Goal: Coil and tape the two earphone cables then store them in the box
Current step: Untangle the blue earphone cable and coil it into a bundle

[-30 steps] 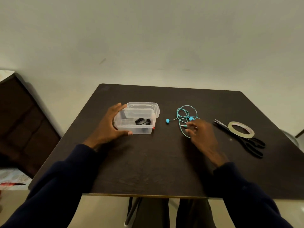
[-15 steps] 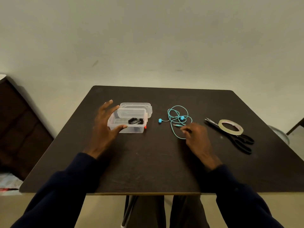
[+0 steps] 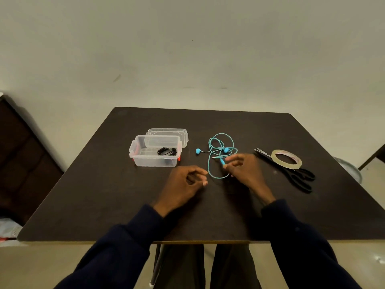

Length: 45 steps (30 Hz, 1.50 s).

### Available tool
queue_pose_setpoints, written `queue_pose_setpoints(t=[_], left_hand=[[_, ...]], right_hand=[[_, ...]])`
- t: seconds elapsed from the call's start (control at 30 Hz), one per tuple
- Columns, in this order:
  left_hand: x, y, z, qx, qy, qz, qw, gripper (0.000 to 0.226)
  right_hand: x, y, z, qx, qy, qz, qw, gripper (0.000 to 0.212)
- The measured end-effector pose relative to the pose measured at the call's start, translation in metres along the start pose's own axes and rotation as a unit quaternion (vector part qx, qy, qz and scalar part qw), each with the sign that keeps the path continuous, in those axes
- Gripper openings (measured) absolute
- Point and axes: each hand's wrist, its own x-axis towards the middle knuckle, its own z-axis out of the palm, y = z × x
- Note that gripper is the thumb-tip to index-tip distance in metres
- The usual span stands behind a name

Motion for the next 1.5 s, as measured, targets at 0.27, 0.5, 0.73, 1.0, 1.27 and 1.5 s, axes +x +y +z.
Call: queue_pose_setpoints(t=[0.27, 0.5, 0.73, 1.0, 1.27, 1.5], left_hand=[[0.016, -0.009, 0.025, 0.154, -0.012, 0.065, 0.986, 0.038], [0.022, -0.017, 0.023, 0.177, 0.021, 0.056, 0.982, 0.017], [0.022, -0.023, 0.013, 0.119, 0.066, -0.012, 0.991, 0.011], [0.024, 0.019, -0.015, -0.149, 0.176, 0.021, 0.973, 0.018], [0.029, 0.072, -0.064, -0.29, -0.002, -0.039, 0.956, 0.049], [0.029, 0.061, -0.071, -0.242, -0.058, -0.11, 0.962, 0.044]], right_hand=[[0.007, 0.008, -0.006, -0.191, 0.074, -0.183, 0.961, 0.025], [0.007, 0.007, 0.0, -0.333, 0.051, -0.262, 0.904, 0.023], [-0.006, -0.024, -0.022, -0.008, 0.121, -0.199, 0.972, 0.01], [-0.009, -0.087, -0.053, 0.219, -0.004, -0.175, 0.96, 0.014], [-0.014, -0.103, -0.047, 0.12, -0.137, -0.228, 0.957, 0.014], [-0.018, -0.079, -0.037, 0.131, -0.169, -0.212, 0.954, 0.015]])
